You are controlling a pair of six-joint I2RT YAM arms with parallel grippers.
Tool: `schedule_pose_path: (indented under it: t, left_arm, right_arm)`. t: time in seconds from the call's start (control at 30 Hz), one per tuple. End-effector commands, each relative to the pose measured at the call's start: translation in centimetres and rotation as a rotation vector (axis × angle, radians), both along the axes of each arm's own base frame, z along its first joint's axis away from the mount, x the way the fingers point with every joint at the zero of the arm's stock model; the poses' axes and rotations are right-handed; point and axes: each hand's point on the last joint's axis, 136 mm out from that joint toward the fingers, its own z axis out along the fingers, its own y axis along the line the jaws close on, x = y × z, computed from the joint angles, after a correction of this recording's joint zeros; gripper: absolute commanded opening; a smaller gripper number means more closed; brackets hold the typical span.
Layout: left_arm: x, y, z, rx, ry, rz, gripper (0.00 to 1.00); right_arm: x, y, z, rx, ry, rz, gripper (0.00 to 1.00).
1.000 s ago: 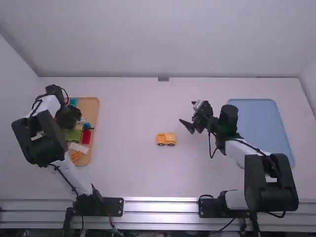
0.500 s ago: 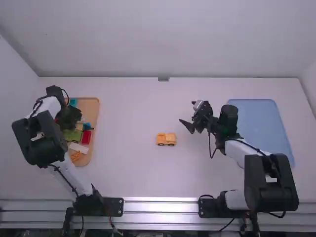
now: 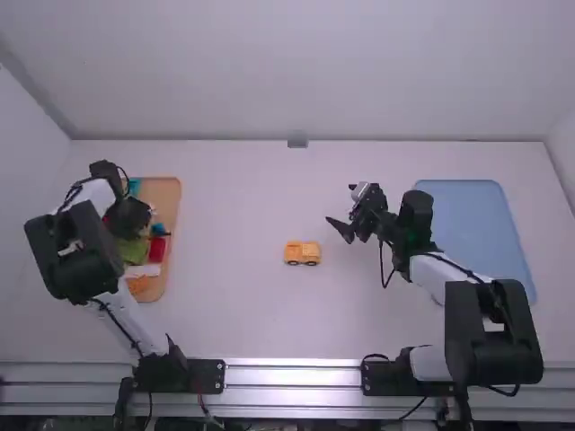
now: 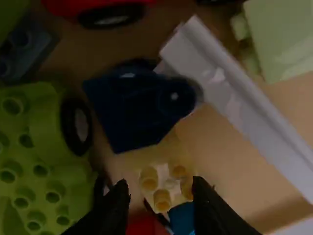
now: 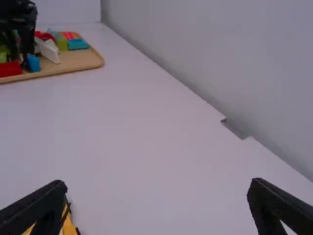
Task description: Assemble lego blocks to make yellow taxi
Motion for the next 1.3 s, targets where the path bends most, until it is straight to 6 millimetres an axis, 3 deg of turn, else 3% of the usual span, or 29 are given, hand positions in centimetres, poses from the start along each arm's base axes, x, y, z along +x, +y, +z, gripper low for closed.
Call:
schedule_pose_path:
  t: [0.0, 0.13, 0.33, 0.37, 0.43, 0.53, 0.67, 0.8, 0.87, 1.0, 1.07, 1.27]
  left_arm:
    - [-0.1, 0.0, -0.6, 0.007, 0.008, 0.004, 0.35]
    - [-0.6, -0.5, -1.4, -0.009, 0.015, 0.039, 0.45]
    - [-1.4, -0.5, -2.7, -0.01, 0.017, 0.082, 0.48]
    - [-1.4, -0.4, -2.8, -0.01, 0.015, 0.098, 0.46]
    - [-1.4, -0.5, -2.8, -0.009, 0.016, 0.094, 0.33]
    - [-1.0, -0.4, -2.8, 0.005, 0.002, 0.076, 0.27]
    - [-1.3, 0.7, -2.7, 0.067, 0.02, 0.088, 0.27]
    - [-1.3, 0.6, -2.7, 0.069, 0.028, 0.03, 0.16]
    - [-1.1, 0.3, -2.6, 0.054, 0.019, 0.025, 0.16]
    - [0.0, 0.4, -0.8, 0.03, 0.001, 0.022, 0.24]
    - [0.4, 0.7, 1.0, 0.029, 0.007, 0.049, 0.02]
    - [0.9, 1.1, 4.9, 0.077, 0.046, 0.138, 0.02]
  right_arm:
    - [0.4, 0.2, 1.1, 0.007, -0.026, 0.007, 0.99]
    - [0.3, 0.2, 0.9, 0.003, -0.019, 0.008, 0.99]
    - [0.3, 0.2, 1.0, 0.004, -0.019, 0.008, 0.99]
    - [0.3, 0.2, 0.9, 0.004, -0.019, 0.008, 0.99]
    - [0.3, 0.2, 0.9, 0.004, -0.018, 0.008, 0.99]
    - [0.3, 0.2, 0.9, 0.004, -0.017, 0.009, 0.98]
    - [0.3, 0.2, 0.8, 0.006, -0.009, 0.007, 0.98]
    - [0.3, 0.2, 0.8, 0.005, -0.009, 0.008, 0.99]
    - [0.3, 0.2, 0.8, 0.003, -0.012, 0.008, 0.99]
    - [0.3, 0.2, 0.8, 0.003, -0.012, 0.008, 0.99]
    - [0.3, 0.2, 0.8, 0.004, -0.011, 0.008, 0.99]
    - [0.3, 0.2, 0.8, 0.008, -0.004, 0.006, 0.99]
